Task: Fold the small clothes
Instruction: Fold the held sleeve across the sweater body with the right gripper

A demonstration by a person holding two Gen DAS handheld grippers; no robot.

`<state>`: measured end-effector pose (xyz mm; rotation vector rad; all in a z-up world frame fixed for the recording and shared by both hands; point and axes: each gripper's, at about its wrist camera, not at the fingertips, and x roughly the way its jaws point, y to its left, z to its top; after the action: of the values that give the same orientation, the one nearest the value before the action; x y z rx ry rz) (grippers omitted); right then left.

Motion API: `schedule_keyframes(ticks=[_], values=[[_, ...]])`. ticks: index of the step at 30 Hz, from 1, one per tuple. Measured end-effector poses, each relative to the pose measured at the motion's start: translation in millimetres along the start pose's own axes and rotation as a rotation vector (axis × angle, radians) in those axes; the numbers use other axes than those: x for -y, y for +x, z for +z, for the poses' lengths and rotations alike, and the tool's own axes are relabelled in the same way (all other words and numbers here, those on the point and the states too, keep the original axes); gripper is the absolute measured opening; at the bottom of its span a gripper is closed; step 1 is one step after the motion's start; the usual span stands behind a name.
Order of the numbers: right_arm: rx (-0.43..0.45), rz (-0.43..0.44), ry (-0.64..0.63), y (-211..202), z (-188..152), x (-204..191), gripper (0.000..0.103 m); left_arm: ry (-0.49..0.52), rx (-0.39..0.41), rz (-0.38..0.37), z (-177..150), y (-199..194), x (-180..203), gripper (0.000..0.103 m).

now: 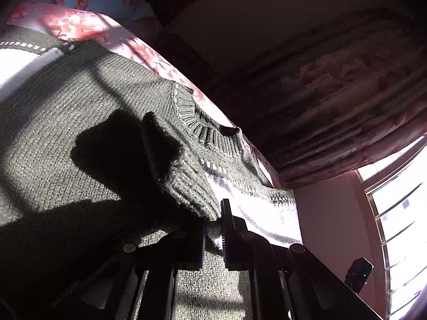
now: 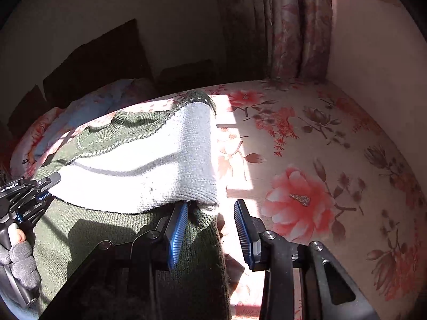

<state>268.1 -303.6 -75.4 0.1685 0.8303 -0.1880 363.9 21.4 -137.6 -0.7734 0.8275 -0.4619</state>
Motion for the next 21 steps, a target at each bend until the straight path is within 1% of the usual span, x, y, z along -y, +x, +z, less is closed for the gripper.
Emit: schedule_keyframes(ticks=[1,2,3,4,6,8,9,15,21], values=[[-0.009,-0.01,0.021,6.4,1.9,3.1,0.038,0.017,0.036,0.012,-0.6,-4.7,3.0,0.103],[-0.018,-0.008,0.053,11.8,2.0,8.1,0.04,0.031,0.08,0.025,-1.7,-13.7,5.0,0.103],[-0.006,-0.005,0.072,12.0,2.0,10.9,0.042,0.04,0.131,0.046,-2.7,-24.0,5.9,0.103],[-0.006,-0.011,0.068,12.2,1.5,10.7,0.043,0.043,0.171,0.067,-2.9,-32.2,5.5,0.103],[-0.007,-0.017,0.036,11.7,0.1,5.2,0.047,0.016,0.215,0.101,-2.2,-42.7,-1.0,0.103],[-0.011,-0.012,0.018,12.1,0.3,2.5,0.052,-0.049,0.216,0.135,-1.6,-46.1,-12.1,0.103],[-0.012,-0.012,0.015,12.1,0.7,1.8,0.052,-0.072,0.218,0.147,-1.7,-48.0,-15.7,0.103],[-0.012,-0.023,0.015,13.5,1.9,0.1,0.053,-0.061,0.202,0.191,-4.0,-47.0,-12.8,0.103],[-0.011,-0.024,0.015,13.9,2.0,-0.3,0.054,-0.088,0.179,0.219,-2.5,-42.2,-20.3,0.103]])
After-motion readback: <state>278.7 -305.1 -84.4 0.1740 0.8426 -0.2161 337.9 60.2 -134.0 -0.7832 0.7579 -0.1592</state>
